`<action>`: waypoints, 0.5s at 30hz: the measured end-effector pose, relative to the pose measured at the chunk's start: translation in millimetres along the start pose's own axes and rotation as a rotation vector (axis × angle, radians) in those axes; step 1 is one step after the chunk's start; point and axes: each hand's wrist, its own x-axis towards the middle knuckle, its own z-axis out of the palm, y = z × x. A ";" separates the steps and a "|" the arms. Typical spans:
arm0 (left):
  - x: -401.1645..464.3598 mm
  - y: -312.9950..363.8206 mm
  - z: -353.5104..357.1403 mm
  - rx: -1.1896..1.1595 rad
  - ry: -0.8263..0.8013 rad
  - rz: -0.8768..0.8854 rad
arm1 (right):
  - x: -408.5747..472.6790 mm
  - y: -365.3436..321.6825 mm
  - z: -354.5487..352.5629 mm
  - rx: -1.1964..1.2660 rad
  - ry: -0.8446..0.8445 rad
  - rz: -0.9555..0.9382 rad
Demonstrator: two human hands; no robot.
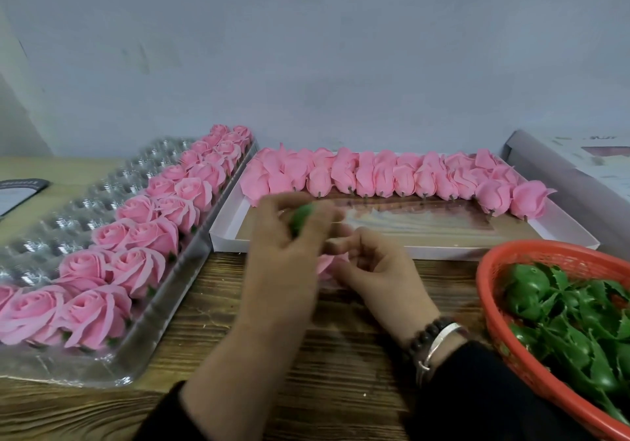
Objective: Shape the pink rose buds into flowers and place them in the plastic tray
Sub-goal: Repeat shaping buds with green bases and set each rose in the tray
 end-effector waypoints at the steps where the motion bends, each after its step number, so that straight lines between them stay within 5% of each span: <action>1: 3.2 0.8 -14.4 -0.087 0.061 -0.053 | -1.2 -1.0 -1.0 -0.015 0.008 0.000; 15: 23.5 -34.0 -45.3 -0.294 0.233 -0.288 | -2.7 -4.6 -5.6 0.056 0.143 -0.095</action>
